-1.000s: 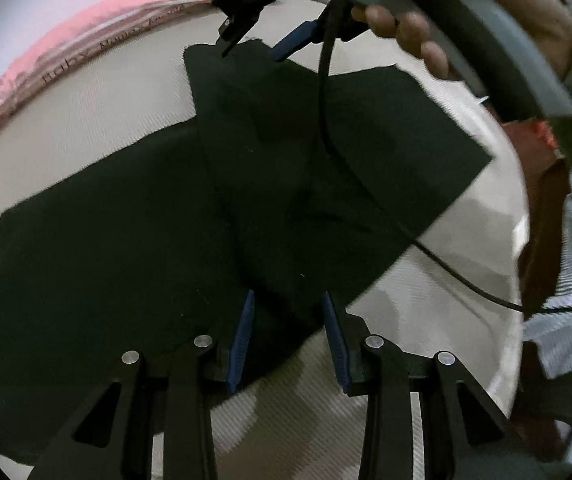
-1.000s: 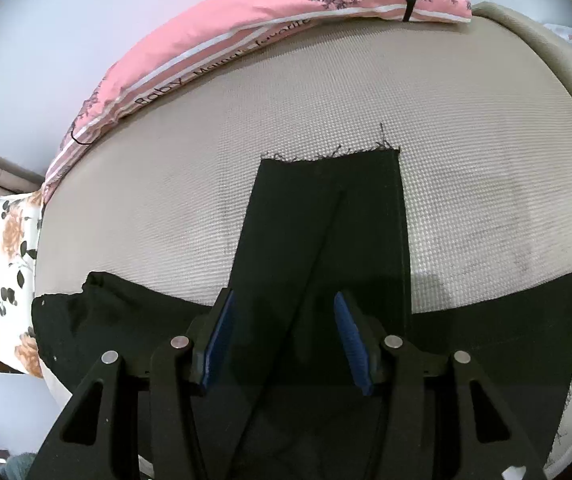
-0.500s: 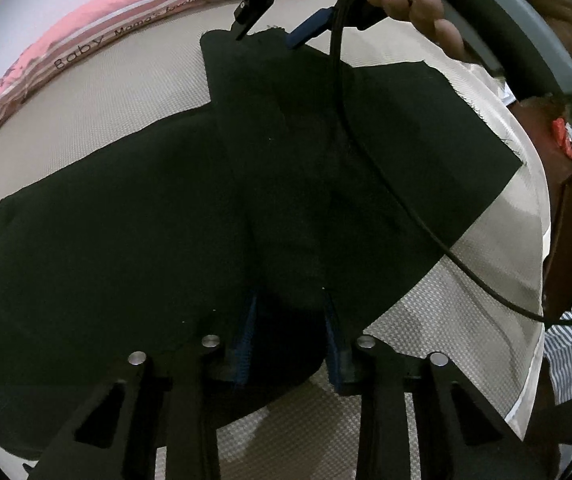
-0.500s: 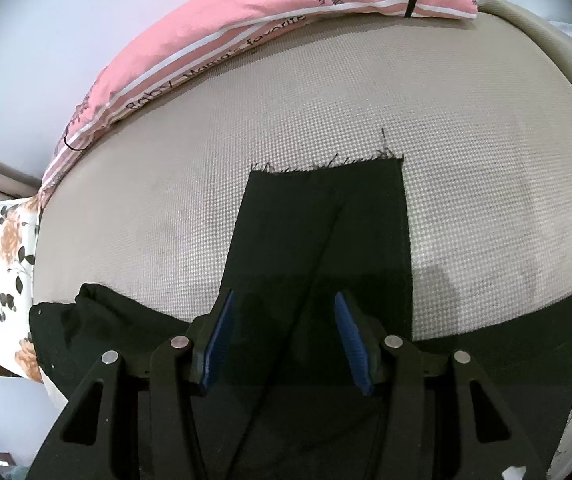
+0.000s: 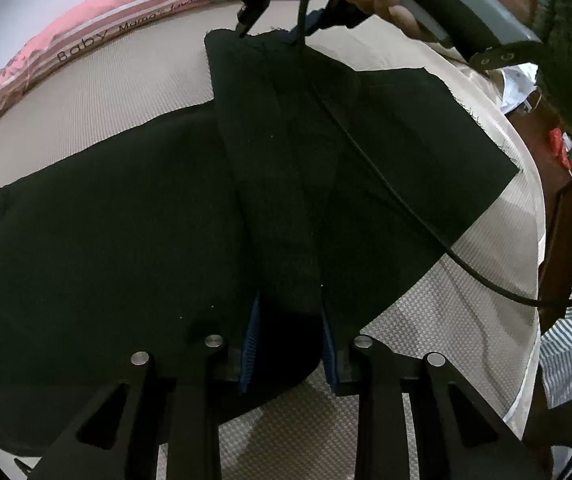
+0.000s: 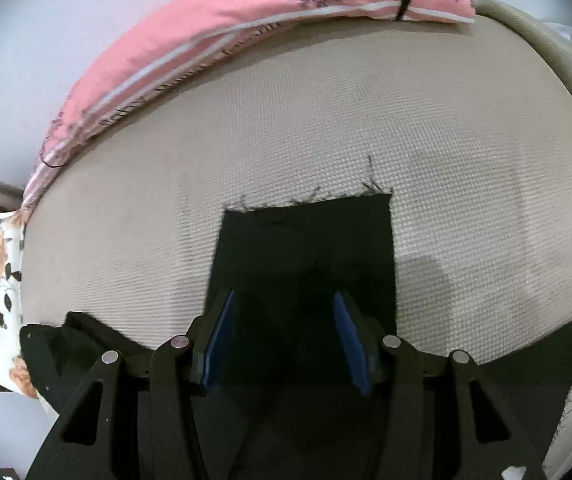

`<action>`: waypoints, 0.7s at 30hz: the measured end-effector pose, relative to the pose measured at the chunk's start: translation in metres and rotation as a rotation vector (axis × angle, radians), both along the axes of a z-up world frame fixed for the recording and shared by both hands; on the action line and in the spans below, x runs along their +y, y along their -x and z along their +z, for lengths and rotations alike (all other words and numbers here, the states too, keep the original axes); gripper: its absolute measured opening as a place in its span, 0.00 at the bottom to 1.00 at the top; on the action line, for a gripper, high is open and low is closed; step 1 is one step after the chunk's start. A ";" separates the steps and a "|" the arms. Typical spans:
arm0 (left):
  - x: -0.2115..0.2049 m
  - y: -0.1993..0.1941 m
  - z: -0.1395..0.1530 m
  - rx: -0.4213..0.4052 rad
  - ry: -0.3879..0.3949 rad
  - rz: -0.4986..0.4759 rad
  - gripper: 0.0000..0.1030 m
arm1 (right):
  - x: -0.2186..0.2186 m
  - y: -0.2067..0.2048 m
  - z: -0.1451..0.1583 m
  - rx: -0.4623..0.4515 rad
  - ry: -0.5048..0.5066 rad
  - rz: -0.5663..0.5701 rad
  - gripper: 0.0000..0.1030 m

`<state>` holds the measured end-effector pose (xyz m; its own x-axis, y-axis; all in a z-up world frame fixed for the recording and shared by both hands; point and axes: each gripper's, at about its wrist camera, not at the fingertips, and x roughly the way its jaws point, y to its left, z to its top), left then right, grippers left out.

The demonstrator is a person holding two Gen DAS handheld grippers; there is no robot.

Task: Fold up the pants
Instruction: 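Grasp the pant leg hem with the right gripper while the left gripper moves over the pants, then lift the frayed leg hem with the right gripper and carry it across the pants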

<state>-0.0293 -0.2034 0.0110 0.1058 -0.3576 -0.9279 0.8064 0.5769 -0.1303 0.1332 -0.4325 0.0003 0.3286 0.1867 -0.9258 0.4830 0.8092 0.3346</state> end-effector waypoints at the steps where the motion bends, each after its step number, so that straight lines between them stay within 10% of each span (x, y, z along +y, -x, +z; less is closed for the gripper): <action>1: 0.000 0.000 0.000 0.002 0.002 0.000 0.27 | -0.002 0.001 -0.004 0.002 -0.013 -0.013 0.46; 6: -0.001 -0.002 0.000 0.012 0.008 0.002 0.27 | -0.004 -0.006 -0.018 -0.060 -0.086 -0.036 0.47; 10: 0.000 -0.004 -0.001 0.022 0.010 0.006 0.27 | -0.006 -0.016 -0.022 -0.097 -0.164 -0.033 0.12; 21: 0.003 -0.005 -0.001 0.032 0.015 0.008 0.27 | -0.004 -0.025 -0.026 -0.123 -0.144 -0.001 0.18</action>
<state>-0.0241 -0.2003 0.0098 0.0794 -0.3703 -0.9255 0.7971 0.5811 -0.1641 0.1585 -0.4361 -0.0252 0.4377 0.3141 -0.8424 0.4319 0.7483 0.5034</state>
